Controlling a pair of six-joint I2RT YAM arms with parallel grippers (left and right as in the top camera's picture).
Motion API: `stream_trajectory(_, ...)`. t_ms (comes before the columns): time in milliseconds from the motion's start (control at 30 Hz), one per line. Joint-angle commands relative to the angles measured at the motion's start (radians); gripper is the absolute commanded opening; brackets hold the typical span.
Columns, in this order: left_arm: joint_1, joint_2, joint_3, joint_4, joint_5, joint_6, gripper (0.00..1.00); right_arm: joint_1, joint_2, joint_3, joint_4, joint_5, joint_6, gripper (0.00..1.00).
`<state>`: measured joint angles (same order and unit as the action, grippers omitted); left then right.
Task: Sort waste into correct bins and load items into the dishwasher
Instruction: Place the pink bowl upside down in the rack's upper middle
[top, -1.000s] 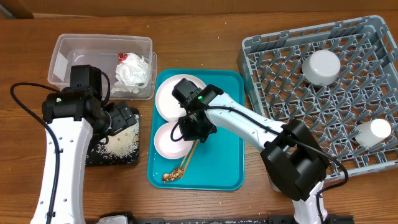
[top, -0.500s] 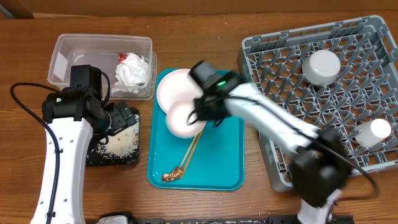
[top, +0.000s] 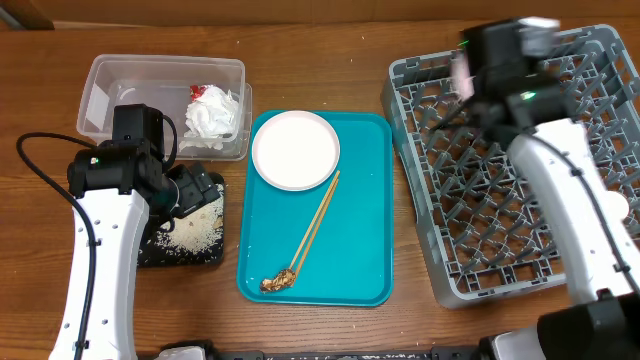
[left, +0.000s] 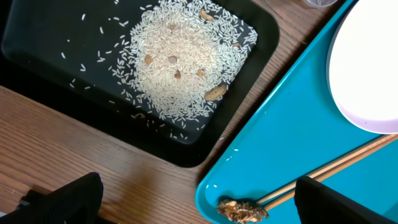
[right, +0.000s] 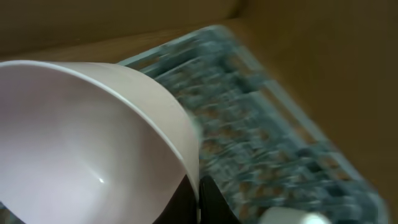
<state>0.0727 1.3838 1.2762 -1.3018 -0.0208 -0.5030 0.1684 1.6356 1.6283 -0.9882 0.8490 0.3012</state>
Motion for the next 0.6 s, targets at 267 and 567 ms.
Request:
stream_trajectory(267,0.004,0.002,0.008,0.004,-0.012,-0.017,1.00,-0.356,0.082,0.007,0.192,0.327,-0.018,0.04)
stream_trajectory(567,0.004,0.002,0.008,0.005,-0.012,-0.017,1.00,-0.494,0.287,0.007,0.224,0.381,-0.026,0.04)
